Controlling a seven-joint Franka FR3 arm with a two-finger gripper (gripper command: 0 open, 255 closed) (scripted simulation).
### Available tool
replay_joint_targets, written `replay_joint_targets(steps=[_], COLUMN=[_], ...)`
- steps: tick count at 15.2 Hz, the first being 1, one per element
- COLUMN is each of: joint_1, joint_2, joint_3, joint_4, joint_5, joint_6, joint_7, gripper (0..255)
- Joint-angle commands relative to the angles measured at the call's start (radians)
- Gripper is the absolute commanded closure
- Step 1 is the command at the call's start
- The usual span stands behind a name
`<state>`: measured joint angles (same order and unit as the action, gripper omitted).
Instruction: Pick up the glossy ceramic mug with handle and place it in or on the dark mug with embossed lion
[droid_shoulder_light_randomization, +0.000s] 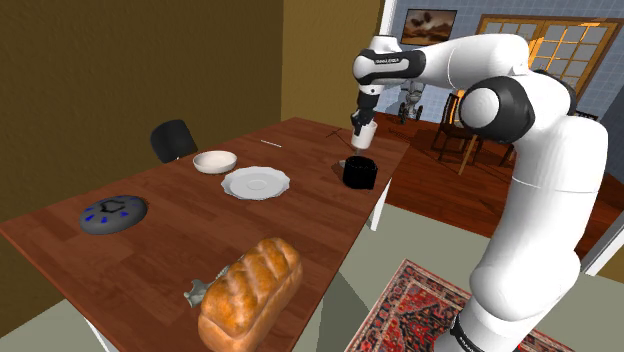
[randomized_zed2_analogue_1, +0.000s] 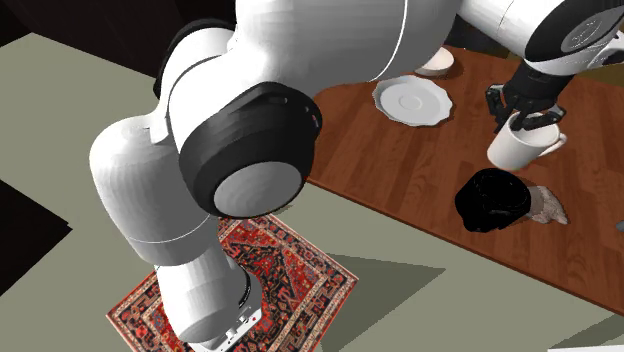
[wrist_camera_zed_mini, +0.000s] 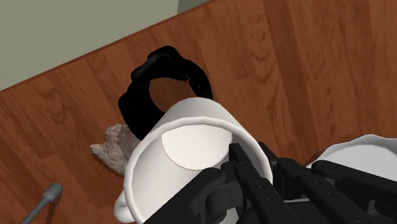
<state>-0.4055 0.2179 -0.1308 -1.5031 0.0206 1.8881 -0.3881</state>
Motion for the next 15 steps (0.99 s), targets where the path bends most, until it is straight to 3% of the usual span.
replay_joint_targets(steps=[1, 4, 15], joint_1=[-0.026, -0.077, -0.070], joint_2=[0.067, 0.188, 0.170], joint_3=[-0.011, -0.024, -0.021], joint_4=[0.096, 0.278, 0.102], joint_5=[0.018, 0.048, 0.047], joint_6=[-0.029, -0.092, 0.066], joint_7=[-0.038, -0.095, -0.097], gripper=[255, 255, 255])
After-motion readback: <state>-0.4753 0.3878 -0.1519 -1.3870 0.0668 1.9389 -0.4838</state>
